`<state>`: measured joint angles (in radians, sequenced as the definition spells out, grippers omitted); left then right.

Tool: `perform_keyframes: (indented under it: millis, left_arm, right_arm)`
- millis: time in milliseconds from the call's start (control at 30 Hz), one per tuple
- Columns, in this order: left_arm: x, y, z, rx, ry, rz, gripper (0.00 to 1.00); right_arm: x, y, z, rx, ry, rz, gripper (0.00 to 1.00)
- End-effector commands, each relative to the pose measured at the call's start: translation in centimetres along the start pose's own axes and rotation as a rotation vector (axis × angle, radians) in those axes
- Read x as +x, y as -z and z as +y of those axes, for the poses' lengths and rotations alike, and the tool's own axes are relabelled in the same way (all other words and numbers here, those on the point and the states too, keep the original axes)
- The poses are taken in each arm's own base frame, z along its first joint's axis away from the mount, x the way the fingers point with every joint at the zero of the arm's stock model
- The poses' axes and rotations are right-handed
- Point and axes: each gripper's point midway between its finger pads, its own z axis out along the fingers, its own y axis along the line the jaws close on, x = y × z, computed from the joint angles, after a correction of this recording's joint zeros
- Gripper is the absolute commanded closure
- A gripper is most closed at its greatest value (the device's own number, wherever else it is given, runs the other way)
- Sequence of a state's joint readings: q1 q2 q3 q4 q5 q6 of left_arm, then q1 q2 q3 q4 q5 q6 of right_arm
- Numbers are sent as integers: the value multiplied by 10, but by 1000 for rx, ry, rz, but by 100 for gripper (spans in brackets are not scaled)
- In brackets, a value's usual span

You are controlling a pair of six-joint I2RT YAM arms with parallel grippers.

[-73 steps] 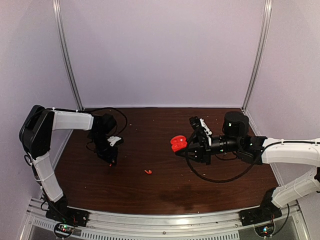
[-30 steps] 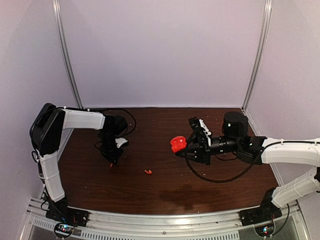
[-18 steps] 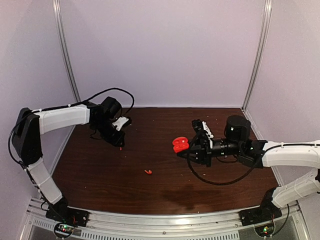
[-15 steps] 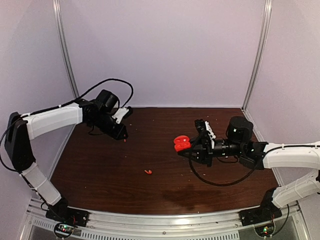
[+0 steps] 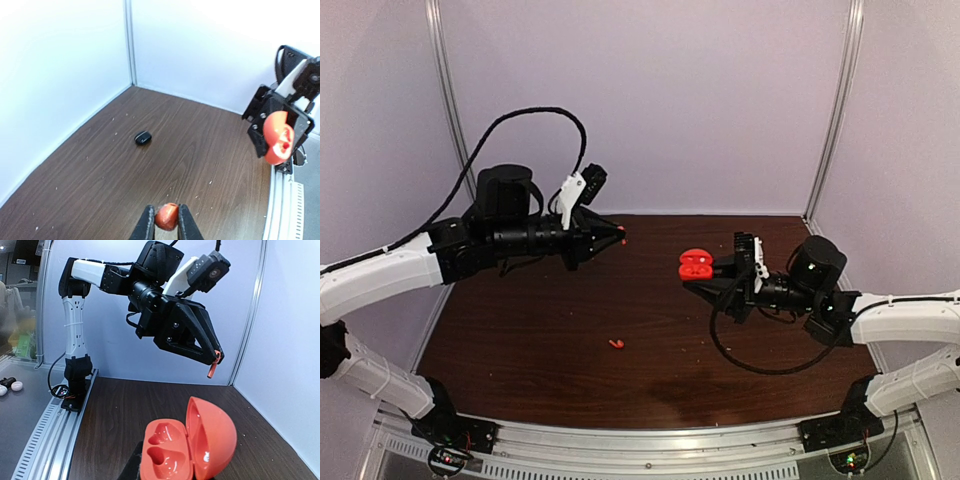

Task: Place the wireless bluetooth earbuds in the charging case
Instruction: Insert the left earbud into the left side groove of the charging case.

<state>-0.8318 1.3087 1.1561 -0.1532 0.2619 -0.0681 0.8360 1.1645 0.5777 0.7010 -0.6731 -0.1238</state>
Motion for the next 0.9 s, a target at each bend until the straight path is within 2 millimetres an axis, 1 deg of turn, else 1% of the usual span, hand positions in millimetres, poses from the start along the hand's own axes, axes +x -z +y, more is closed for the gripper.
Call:
perform_keyframes:
  millis: [0,100,167,267,400,567,733,867]
  left_arm:
    - [-54,14,-34,92,-135,-253,90]
    - [-61,16,-53,139,-196,-289,90]
    - [-62,15,-67,185,-221,-299,90]
    - [-63,15,-83,244,-249,-310,90]
    - [-65,18,-100,297,-296,-327,89]
    - [-68,18,-111,347,-310,-333,90]
    - [-65,7,-119,371,-332,-296,90]
    - [-62,-1,-122,374,-336,-275,91]
  right_arm:
    - [-16,-1,0,15,58,-65,100]
    - [-15,-1,1,11,61,-65,100]
    - [-13,-2,2,5,57,-62,100]
    - [-14,-1,5,-13,57,-75,100]
    - [-12,-2,7,-27,54,-74,100]
    - [-11,-6,9,-54,15,-67,100]
    - [-11,-10,10,-77,-38,-66,100]
    - [-11,-12,9,-77,-60,-64,100]
